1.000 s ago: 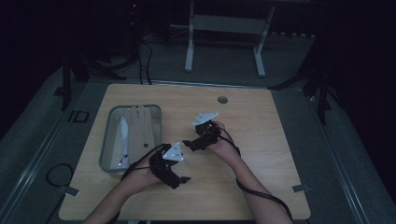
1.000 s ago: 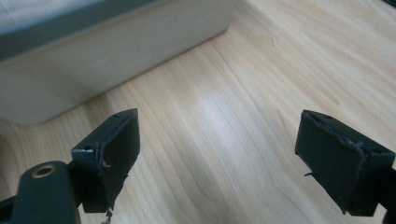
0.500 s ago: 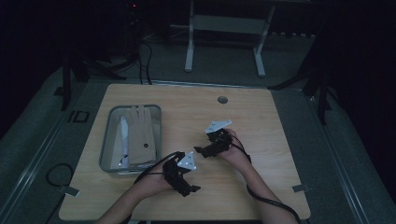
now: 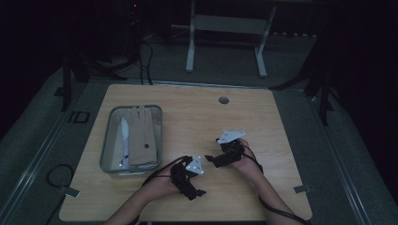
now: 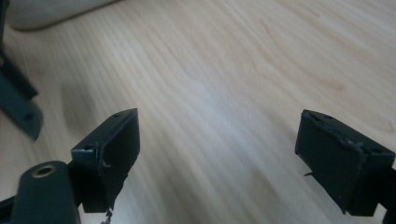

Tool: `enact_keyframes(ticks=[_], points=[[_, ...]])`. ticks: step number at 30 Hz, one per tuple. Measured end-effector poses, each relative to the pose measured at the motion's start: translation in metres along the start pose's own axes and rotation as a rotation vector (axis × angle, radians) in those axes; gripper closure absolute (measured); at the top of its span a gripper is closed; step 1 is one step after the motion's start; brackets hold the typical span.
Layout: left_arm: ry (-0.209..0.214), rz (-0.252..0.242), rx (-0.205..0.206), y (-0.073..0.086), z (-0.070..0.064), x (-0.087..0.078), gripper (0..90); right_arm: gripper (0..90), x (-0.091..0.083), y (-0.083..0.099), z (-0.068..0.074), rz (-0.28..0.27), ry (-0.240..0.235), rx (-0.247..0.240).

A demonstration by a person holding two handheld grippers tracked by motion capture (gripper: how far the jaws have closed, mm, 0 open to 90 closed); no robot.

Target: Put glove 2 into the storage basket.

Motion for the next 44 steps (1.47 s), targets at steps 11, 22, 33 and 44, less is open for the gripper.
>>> enact_keyframes(ticks=[11, 22, 33, 44], points=[[0.033, -0.015, -0.002, 0.002, -0.003, 0.005, 9.3, 13.6, -0.013, 0.027, 0.002, -0.007, -0.006, -0.001], [0.030, -0.023, -0.001, 0.002, -0.002, 0.008, 9.3, 13.6, -0.025, 0.039, 0.002, -0.021, -0.003, 0.005], [0.027, -0.039, -0.014, 0.004, 0.000, 0.009, 9.3, 13.6, -0.027, 0.041, -0.002, -0.033, 0.010, 0.034], [0.032, -0.051, -0.015, 0.004, -0.001, 0.009, 9.3, 13.6, -0.027, 0.042, -0.003, -0.028, 0.019, 0.036]])
Point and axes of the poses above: each handheld gripper's, and its own axes: x roughly forward along the jaws, y roughly out of its underside, z roughly to its left, the point moved 6 cm from there along x, roughly forward along the jaws, and after that the axes turned 1 degree about -z, right-handed, at the moved point
